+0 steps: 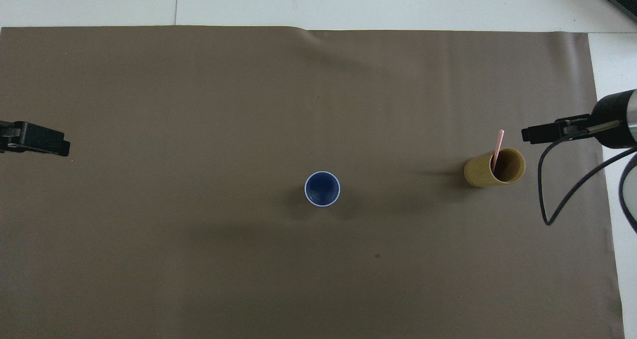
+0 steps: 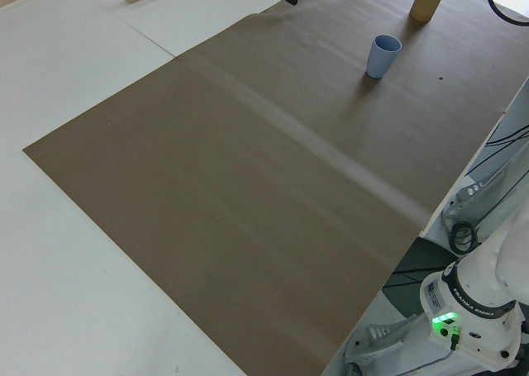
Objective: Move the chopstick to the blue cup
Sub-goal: 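Reach the right gripper to the pink stick and grasp it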
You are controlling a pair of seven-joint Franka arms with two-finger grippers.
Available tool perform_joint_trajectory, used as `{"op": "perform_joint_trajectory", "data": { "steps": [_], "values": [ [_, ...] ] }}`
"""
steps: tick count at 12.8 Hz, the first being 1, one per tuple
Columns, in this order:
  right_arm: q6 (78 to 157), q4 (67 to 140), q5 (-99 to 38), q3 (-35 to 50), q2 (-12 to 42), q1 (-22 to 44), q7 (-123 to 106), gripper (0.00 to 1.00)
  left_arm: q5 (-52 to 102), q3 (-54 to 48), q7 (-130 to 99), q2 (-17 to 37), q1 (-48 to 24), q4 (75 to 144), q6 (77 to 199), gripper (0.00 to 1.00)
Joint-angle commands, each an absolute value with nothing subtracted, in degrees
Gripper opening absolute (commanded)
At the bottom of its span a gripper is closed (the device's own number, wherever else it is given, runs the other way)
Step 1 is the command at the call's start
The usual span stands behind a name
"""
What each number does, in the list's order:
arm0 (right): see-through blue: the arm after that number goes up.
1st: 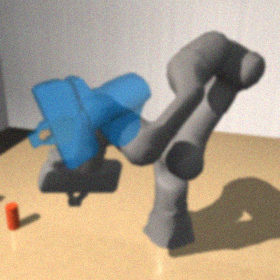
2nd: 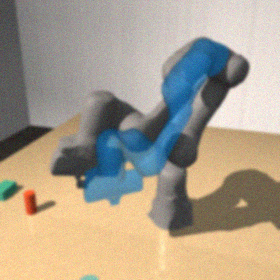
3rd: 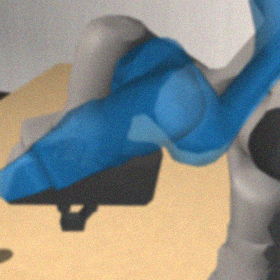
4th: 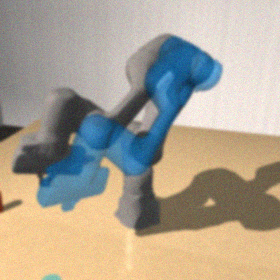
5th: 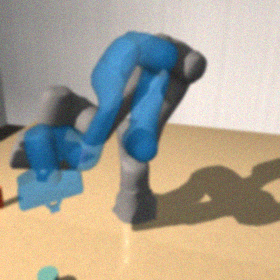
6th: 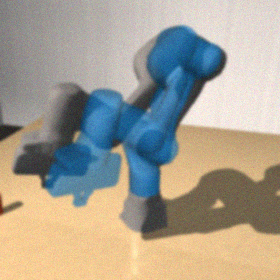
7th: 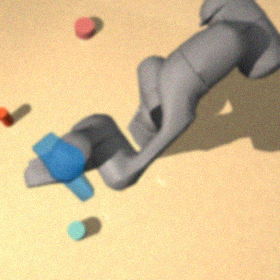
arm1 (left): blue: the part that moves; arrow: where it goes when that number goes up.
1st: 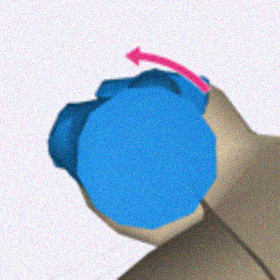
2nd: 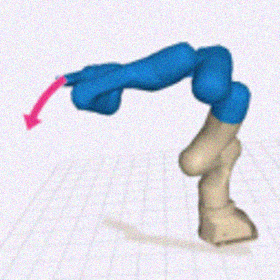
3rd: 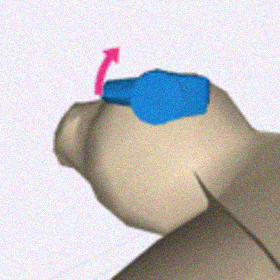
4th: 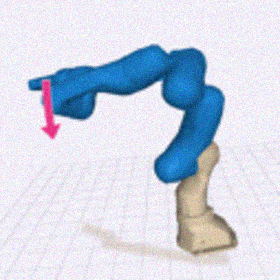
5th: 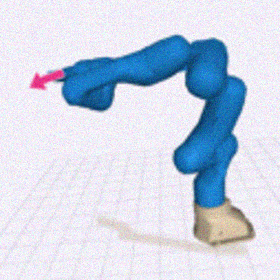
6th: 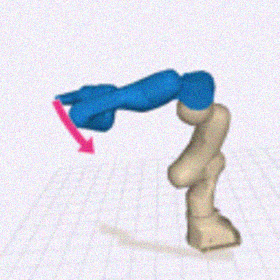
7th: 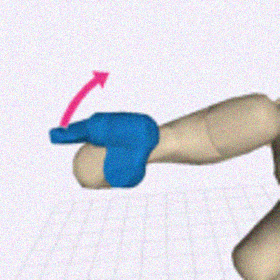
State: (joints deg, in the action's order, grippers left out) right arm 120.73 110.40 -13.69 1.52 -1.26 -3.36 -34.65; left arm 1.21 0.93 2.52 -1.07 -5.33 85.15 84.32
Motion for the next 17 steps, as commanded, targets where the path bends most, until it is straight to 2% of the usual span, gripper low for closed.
{"op": "perform_joint_trajectory", "data": {
  "steps": [1, 4, 7, 9, 12, 15, 17],
  "values": [
    [127.06, 117.40, -17.22, 1.58, -2.73, -4.31, -48.64, 1.00, 0.79, 0.26, 2.72, -1.23, -4.40, 84.55, 83.23, 1.00],
    [133.66, 122.42, -23.62, 1.58, -1.85, -4.92, -59.81, 1.00, 0.79, 0.35, 2.72, -1.23, -4.39, 84.55, 83.14, 1.00],
    [135.26, 122.43, -25.83, 1.58, -1.06, -5.36, -63.02, 1.00, 0.79, 0.35, 2.72, -1.23, -4.39, 84.55, 83.15, 1.00],
    [135.35, 122.43, -26.63, 1.58, -1.05, -5.36, -63.02, 0.64, 0.79, 0.35, 2.72, -1.23, -4.39, 84.55, 83.23, 1.00],
    [135.26, 122.17, -26.81, 1.58, -0.97, -5.36, -62.76, 0.41, 0.79, 0.35, 2.72, -1.23, -4.39, 84.55, 83.23, 1.00],
    [135.26, 121.99, -26.81, 1.58, -0.88, -5.36, -61.88, 0.00, 0.79, 0.35, 2.72, -1.23, -4.39, 84.55, 83.14, 1.00],
    [135.26, 121.82, -26.81, 1.58, -0.88, -5.36, -61.88, 0.00, 0.79, 0.35, 2.72, -1.23, -4.39, 84.55, 83.14, 1.00]
  ]
}}
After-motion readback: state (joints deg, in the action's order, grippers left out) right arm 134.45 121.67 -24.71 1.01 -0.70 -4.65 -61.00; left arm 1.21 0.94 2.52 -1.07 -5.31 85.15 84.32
